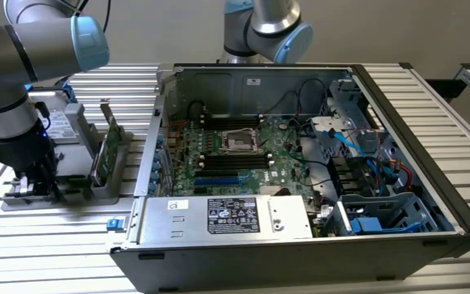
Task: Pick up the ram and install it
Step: 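Pick up the ram and move it above insertion slot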
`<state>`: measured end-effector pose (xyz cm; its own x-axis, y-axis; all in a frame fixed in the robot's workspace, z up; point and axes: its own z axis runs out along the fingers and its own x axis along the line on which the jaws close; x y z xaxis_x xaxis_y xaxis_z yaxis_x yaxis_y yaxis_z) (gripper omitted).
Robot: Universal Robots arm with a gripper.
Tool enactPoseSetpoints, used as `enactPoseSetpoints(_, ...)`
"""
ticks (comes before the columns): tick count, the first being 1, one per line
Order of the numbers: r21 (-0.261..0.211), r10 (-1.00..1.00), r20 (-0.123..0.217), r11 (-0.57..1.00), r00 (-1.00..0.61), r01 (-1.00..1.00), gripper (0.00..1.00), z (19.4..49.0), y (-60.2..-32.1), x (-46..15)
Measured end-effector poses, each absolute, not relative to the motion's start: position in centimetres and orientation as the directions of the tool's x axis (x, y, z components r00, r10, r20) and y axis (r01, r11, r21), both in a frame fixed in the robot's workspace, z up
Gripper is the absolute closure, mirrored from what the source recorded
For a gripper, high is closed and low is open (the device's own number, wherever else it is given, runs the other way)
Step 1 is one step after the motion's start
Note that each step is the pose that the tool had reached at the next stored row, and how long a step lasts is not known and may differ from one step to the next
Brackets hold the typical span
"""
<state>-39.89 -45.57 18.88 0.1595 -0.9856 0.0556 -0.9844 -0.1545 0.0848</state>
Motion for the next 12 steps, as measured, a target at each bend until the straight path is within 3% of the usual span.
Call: enactPoseSetpoints(12,0.085,-0.986,0.055,-0.154,0.159,-0.984,0.85,19.43,-45.57,-39.9)
